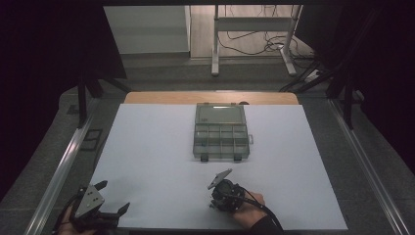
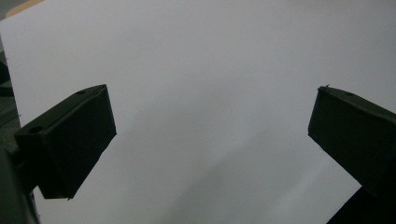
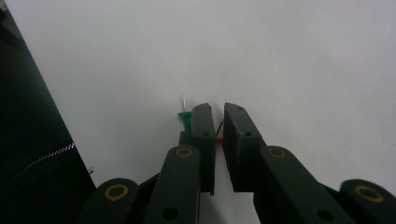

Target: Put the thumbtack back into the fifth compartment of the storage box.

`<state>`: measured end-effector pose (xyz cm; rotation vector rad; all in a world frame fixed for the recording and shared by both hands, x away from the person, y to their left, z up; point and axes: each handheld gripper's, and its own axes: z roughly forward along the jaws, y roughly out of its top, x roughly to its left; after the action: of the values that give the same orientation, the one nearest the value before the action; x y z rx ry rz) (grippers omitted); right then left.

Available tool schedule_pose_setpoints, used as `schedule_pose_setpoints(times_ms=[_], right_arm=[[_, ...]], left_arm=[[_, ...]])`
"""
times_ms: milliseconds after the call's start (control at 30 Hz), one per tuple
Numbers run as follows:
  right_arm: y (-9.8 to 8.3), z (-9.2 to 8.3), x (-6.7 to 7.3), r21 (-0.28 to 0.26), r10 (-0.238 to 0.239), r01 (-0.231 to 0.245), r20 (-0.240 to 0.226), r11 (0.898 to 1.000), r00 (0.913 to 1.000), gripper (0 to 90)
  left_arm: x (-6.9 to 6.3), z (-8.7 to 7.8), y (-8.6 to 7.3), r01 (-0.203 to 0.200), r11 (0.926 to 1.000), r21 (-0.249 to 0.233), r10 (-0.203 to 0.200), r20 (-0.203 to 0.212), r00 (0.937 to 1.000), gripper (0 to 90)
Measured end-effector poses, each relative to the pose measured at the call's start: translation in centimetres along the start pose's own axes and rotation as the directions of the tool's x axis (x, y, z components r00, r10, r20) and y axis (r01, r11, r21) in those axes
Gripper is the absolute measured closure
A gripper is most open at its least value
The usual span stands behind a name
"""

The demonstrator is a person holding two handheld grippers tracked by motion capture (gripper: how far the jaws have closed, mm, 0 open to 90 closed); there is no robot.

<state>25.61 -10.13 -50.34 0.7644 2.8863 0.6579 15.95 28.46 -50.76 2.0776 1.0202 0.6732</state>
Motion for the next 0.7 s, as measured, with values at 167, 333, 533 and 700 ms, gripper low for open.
schedule_pose_setpoints(times_ms=[167, 333, 533, 700], right_arm=[[0.0, -0.5, -0.5, -0.036, 0.02, -0.02, 0.006, 0.999, 0.9998, 82.9], [0.1, -1.0, -0.9, -0.076, 0.034, -0.034, -0.003, 0.997, 0.9994, 82.7], [0.3, -1.3, -1.3, -0.097, 0.049, -0.049, -0.006, 0.994, 0.9988, 82.7], [0.5, -1.7, -1.7, -0.125, 0.047, -0.046, 0.003, 0.991, 0.9989, 82.9]], left_arm=[[0.0, 0.0, 0.0, -0.002, 1.0, 0.002, 0.002, 0.001, 1.0, 1.2], [0.0, 0.0, 0.0, -0.004, 1.0, 0.004, 0.004, 0.001, 1.0, 1.2], [0.0, 0.0, 0.0, -0.007, 1.0, 0.006, 0.007, 0.002, 1.0, 1.2], [0.0, 0.0, 0.0, -0.007, 1.0, 0.006, 0.007, 0.002, 1.0, 1.2]])
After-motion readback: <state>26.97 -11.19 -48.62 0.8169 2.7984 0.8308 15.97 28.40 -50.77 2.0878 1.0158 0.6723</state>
